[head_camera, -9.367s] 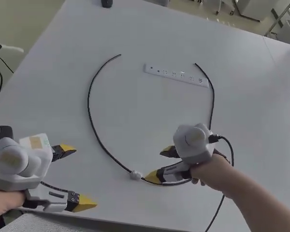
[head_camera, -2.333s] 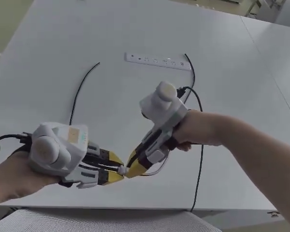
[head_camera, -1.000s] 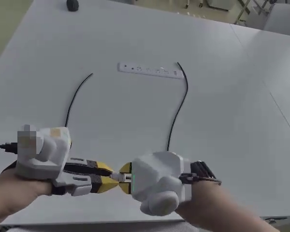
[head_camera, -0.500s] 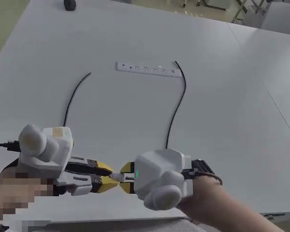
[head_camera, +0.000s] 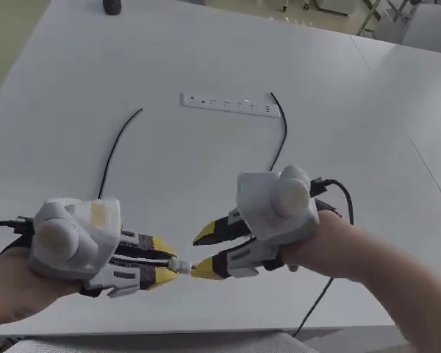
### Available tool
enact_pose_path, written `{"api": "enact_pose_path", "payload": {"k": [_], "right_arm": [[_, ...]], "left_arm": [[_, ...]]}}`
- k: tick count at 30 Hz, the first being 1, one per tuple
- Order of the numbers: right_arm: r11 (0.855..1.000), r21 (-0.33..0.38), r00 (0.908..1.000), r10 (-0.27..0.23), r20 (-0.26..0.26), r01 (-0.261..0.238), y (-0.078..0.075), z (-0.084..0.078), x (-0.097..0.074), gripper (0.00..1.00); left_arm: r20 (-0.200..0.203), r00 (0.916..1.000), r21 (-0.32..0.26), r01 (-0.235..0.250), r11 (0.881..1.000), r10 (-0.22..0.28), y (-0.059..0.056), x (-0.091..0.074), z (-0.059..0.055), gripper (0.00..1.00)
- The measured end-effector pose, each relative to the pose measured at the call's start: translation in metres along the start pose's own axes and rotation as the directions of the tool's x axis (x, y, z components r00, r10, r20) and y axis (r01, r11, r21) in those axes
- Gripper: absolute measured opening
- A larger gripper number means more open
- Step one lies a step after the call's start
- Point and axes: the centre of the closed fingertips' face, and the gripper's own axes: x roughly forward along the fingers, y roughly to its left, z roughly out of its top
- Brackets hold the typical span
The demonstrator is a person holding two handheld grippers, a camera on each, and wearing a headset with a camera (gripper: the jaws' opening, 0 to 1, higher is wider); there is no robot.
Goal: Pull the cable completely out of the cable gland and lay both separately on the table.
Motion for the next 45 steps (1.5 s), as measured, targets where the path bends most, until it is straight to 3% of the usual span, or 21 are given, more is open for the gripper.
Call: {"api": "enact_pose_path", "payload": {"k": [1,5,8,12,15,17,19,20,23,25,29,32,35,36,37,44,45], "right_arm": [[0.997,0.045,0.9983,0.056,-0.016,-0.055,0.006,-0.002,0.002,0.19],[0.994,0.045,0.9945,0.105,-0.003,-0.104,0.003,0.004,0.008,0.28],[0.981,0.073,0.9824,0.181,-0.047,-0.177,0.007,-0.002,0.013,0.27],[0.964,0.115,0.9665,0.249,-0.063,-0.24,0.007,-0.005,0.019,0.26],[0.941,0.165,0.9512,0.306,-0.039,-0.296,0.009,-0.001,0.019,0.25],[0.916,0.21,0.9335,0.357,-0.036,-0.342,0.014,0.0,0.017,0.22],[0.906,0.216,0.9238,0.381,-0.039,-0.364,0.014,-0.002,0.017,0.18],[0.905,0.222,0.9244,0.38,-0.038,-0.363,0.013,-0.003,0.016,0.17],[0.885,0.251,0.912,0.41,-0.023,-0.391,0.013,-0.005,0.014,0.15],[0.87,0.264,0.8976,0.44,-0.032,-0.416,0.017,-0.009,0.011,0.12],[0.853,0.285,0.8877,0.46,-0.015,-0.437,0.017,-0.009,0.011,0.11],[0.831,0.313,0.876,0.482,0.004,-0.459,0.02,-0.01,0.013,0.11],[0.822,0.323,0.8706,0.492,0.01,-0.469,0.022,-0.011,0.015,0.12],[0.817,0.311,0.8629,0.505,0.017,-0.485,0.025,-0.01,0.013,0.09],[0.824,0.302,0.8682,0.496,0.023,-0.479,0.023,-0.008,0.014,0.09],[0.835,0.297,0.8746,0.485,0.003,-0.464,0.02,-0.008,0.014,0.07],[0.854,0.263,0.8831,0.469,-0.014,-0.449,0.018,-0.008,0.015,0.07]], "left_arm": [[0.003,1.0,-0.003,0.002,1.0,-0.002,-0.001,0.0,0.0,0.16],[0.0,0.9998,0.021,0.02,1.0,-0.02,-0.005,0.002,0.0,0.16],[-0.004,0.9997,0.037,0.026,0.999,-0.026,-0.005,0.002,0.001,0.16],[0.001,0.9996,0.053,0.027,0.998,-0.027,-0.005,0.002,0.005,0.16],[0.0,0.9995,0.061,0.032,0.998,-0.032,-0.006,0.002,0.007,0.16],[-0.005,0.9993,0.068,0.037,0.997,-0.037,-0.007,0.003,0.007,0.16],[-0.003,0.9992,0.069,0.04,0.997,-0.04,-0.009,0.003,0.008,0.16],[-0.002,0.9992,0.071,0.041,0.997,-0.041,-0.009,0.004,0.009,0.16],[-0.007,0.999,0.079,0.045,0.996,-0.044,-0.011,0.004,0.008,0.16],[-0.009,0.9988,0.086,0.049,0.995,-0.049,-0.013,0.004,0.009,0.16],[-0.005,0.9985,0.104,0.055,0.993,-0.055,-0.014,0.004,0.011,0.16],[-0.003,0.9985,0.113,0.055,0.992,-0.055,-0.013,0.003,0.012,0.16],[0.012,0.9981,0.111,0.059,0.992,-0.061,-0.013,0.001,0.016,0.16],[0.005,0.9981,0.115,0.061,0.992,-0.062,-0.013,0.001,0.015,0.16],[0.004,0.9979,0.116,0.064,0.991,-0.065,-0.014,0.001,0.014,0.16],[0.003,0.9981,0.105,0.061,0.993,-0.061,-0.011,0.001,0.014,0.16],[0.002,0.9982,0.096,0.06,0.994,-0.06,-0.009,0.001,0.013,0.16]]}}
